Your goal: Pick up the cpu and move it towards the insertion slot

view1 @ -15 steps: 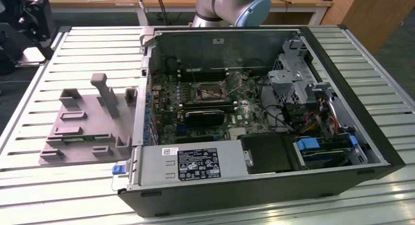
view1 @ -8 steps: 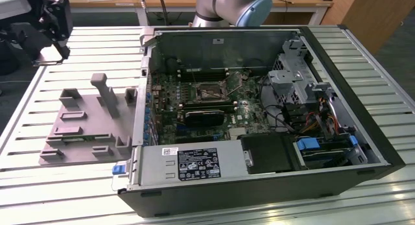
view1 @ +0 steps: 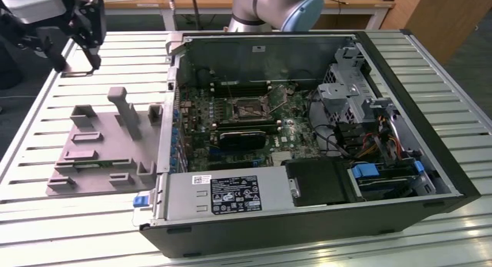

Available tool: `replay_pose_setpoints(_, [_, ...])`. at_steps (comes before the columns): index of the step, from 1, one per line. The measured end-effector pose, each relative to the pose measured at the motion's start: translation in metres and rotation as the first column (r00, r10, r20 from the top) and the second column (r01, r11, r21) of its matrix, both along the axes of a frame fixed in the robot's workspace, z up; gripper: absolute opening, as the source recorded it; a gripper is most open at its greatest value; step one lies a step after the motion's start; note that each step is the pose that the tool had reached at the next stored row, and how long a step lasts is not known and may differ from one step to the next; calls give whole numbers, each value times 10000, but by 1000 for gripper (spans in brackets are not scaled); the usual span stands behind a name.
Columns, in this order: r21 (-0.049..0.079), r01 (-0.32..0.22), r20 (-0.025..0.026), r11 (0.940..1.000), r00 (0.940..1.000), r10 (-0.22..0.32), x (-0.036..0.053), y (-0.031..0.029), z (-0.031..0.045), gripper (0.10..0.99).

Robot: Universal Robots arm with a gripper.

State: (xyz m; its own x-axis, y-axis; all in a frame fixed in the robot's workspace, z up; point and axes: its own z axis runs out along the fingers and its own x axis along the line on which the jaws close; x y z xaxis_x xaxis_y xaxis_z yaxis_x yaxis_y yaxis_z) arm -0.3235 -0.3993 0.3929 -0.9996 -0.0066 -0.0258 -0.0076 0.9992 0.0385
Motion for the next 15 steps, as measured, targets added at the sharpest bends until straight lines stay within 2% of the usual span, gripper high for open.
replay_pose_setpoints(15, [0, 0, 0, 10000, 10000, 0, 633, 0, 0, 537])
